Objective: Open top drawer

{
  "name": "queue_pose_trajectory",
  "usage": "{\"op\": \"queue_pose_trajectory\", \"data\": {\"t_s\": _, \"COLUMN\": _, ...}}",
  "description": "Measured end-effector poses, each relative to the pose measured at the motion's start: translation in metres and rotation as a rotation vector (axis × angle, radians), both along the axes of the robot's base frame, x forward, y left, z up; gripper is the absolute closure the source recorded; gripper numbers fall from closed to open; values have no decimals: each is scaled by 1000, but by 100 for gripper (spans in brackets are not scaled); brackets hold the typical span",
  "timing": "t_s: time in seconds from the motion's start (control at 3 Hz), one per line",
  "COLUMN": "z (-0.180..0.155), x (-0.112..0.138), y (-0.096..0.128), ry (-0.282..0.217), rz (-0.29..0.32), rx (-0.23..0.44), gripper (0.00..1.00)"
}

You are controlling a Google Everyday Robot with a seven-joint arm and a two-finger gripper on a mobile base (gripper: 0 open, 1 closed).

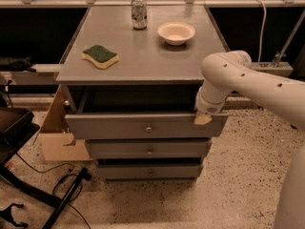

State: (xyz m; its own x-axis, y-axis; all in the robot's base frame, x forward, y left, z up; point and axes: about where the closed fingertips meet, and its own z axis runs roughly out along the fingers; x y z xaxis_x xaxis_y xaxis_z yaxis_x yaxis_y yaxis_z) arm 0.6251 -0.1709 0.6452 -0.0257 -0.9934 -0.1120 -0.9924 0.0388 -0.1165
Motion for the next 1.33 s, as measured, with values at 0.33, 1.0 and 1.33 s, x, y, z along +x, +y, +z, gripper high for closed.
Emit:
{"op": "queue_pose_trajectory", "data": {"t_s": 0.33, "z": 4, "x": -13, "y": -4, "ry": 43, "rz": 8, "rx": -22, "gripper": 100}}
{"op": "queue_pose_trajectory", "data": {"t_s": 1.0, "z": 7, "x": -29, "y": -10, "ry": 102, "rz": 7, "rx": -43, "gripper": 100}}
{"op": "queue_pose_trajectory", "data": {"t_s": 1.33, "z": 7, "x": -28, "y": -10, "ry": 102, "rz": 7, "rx": -43, "gripper": 100}}
